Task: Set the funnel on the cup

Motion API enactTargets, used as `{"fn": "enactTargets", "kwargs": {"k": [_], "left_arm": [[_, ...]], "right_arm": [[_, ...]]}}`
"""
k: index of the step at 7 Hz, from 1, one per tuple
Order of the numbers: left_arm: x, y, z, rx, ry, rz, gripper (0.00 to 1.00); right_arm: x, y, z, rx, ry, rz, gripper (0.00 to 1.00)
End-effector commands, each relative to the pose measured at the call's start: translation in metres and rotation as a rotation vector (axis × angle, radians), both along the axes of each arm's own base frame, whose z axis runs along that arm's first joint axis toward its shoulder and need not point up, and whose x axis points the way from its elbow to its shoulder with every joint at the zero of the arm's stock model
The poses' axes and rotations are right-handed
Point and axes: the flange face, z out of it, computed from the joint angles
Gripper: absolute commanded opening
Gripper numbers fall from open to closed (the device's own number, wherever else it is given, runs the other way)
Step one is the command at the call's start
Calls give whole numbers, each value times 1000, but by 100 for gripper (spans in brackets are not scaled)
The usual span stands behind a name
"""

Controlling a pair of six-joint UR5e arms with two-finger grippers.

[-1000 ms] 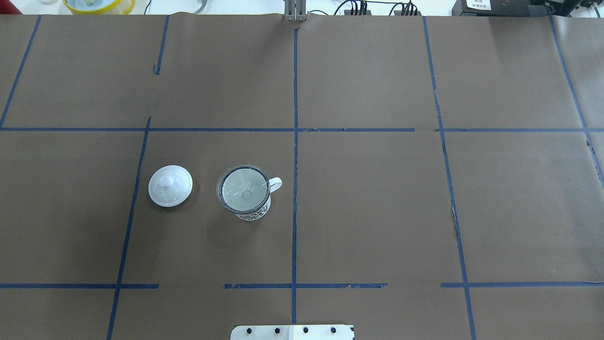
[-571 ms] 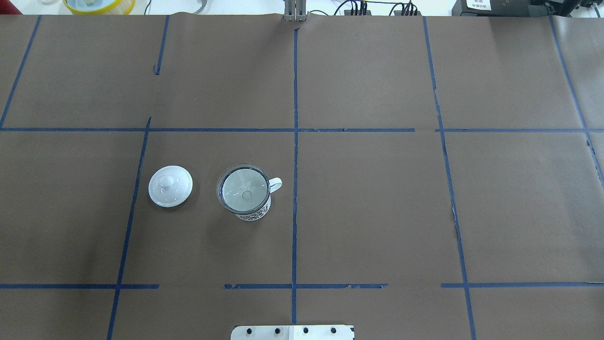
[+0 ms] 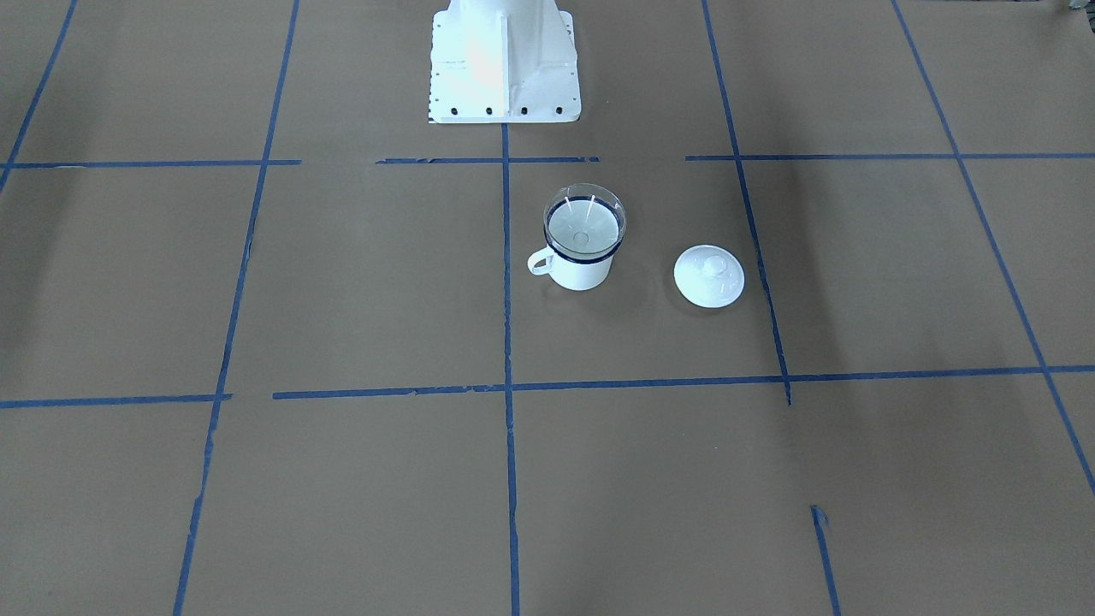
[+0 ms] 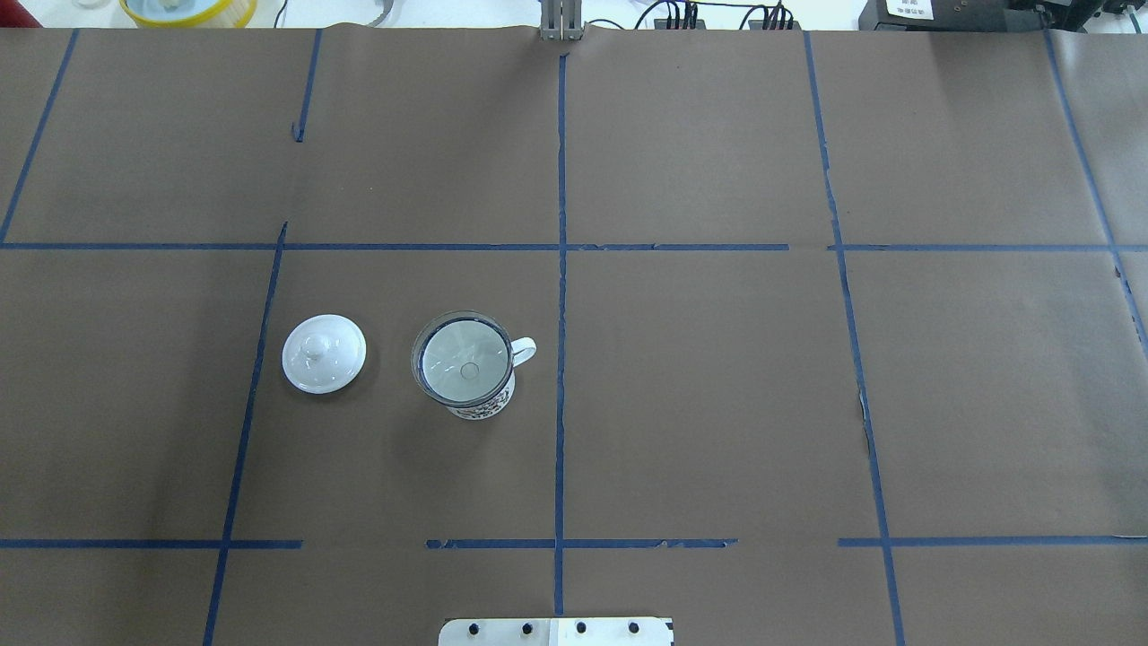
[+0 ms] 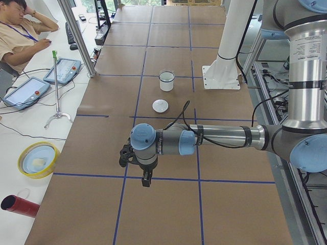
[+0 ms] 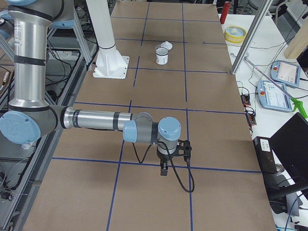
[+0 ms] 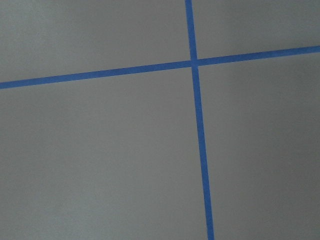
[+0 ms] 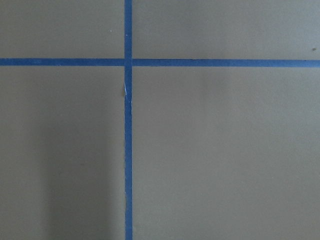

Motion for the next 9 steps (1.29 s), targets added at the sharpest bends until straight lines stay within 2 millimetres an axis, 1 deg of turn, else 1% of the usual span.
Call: {"fn": "enactTargets", "kwargs": {"k": [1, 2, 9], "left_arm": [[0, 1, 1, -1, 7, 0, 100], [0, 4, 6, -9, 13, 2, 100], [0, 7, 9, -19, 8, -3, 100]], "right_arm": [[0, 0, 0, 0, 0, 0, 100], [0, 0, 0, 0, 0, 0, 100], [0, 0, 0, 0, 0, 0, 100]]}}
